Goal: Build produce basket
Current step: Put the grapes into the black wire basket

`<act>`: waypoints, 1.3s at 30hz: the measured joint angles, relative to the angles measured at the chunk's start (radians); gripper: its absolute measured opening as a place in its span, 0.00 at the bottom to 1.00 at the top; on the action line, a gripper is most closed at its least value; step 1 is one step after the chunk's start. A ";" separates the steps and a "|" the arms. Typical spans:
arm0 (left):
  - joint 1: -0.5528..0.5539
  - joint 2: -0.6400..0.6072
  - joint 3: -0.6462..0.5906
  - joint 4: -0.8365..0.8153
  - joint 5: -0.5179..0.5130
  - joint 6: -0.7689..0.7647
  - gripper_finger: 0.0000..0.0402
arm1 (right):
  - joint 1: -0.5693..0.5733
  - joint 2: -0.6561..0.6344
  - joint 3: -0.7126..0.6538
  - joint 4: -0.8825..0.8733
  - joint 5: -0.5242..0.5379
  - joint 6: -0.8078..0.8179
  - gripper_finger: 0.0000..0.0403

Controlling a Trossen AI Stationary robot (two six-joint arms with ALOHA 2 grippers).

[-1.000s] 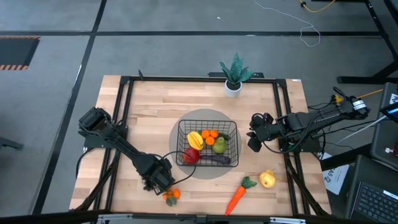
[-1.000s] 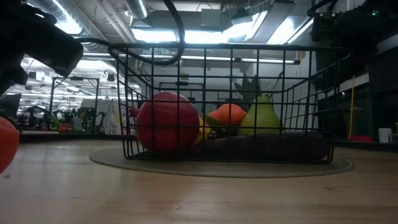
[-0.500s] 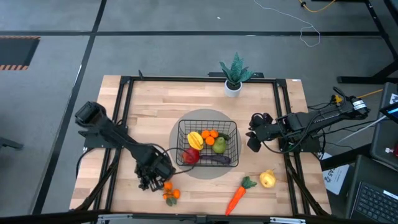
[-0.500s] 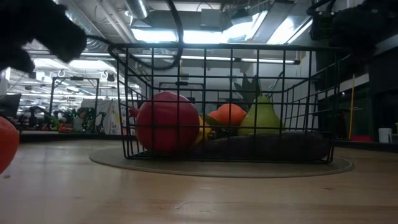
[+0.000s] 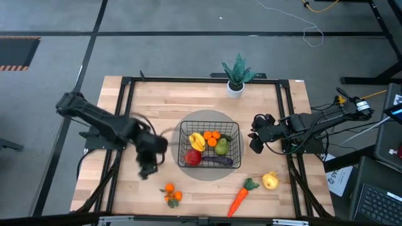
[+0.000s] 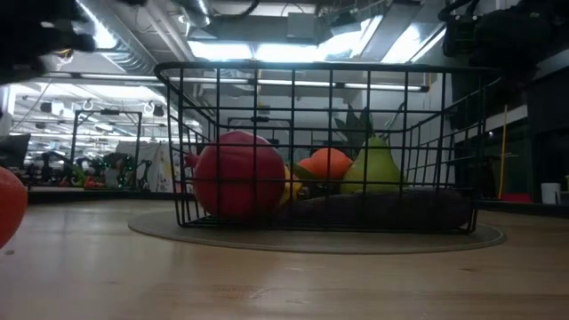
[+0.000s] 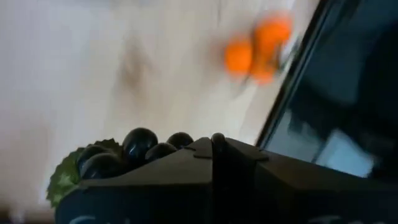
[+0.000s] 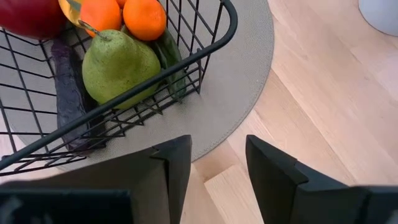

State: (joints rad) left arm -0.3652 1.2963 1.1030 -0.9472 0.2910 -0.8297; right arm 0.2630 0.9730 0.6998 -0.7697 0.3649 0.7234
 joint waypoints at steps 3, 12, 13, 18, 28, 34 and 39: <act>0.055 -0.076 0.000 0.114 -0.113 0.070 0.00 | 0.000 0.000 0.000 0.000 0.000 -0.001 0.36; 0.141 -0.070 0.002 0.851 -0.449 0.697 0.00 | 0.000 0.000 0.000 0.000 0.000 -0.025 0.36; 0.148 -0.046 0.002 0.938 -0.457 0.752 0.00 | 0.000 0.000 0.000 0.000 0.000 -0.025 0.36; 0.179 0.068 0.002 1.313 -0.498 0.907 0.01 | 0.000 0.000 0.000 0.000 0.000 -0.023 0.36; 0.234 0.154 0.001 1.225 -0.511 0.865 0.01 | 0.000 0.000 0.000 0.001 -0.001 -0.023 0.36; 0.233 0.152 0.001 1.211 -0.517 0.861 0.03 | 0.000 0.000 0.000 0.001 0.000 -0.022 0.36; 0.231 0.152 0.001 1.206 -0.517 0.861 0.08 | 0.000 0.000 0.000 0.001 0.000 -0.022 0.36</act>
State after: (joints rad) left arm -0.1345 1.4483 1.1038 0.2588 -0.2264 0.0308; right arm 0.2633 0.9731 0.6998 -0.7685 0.3645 0.7010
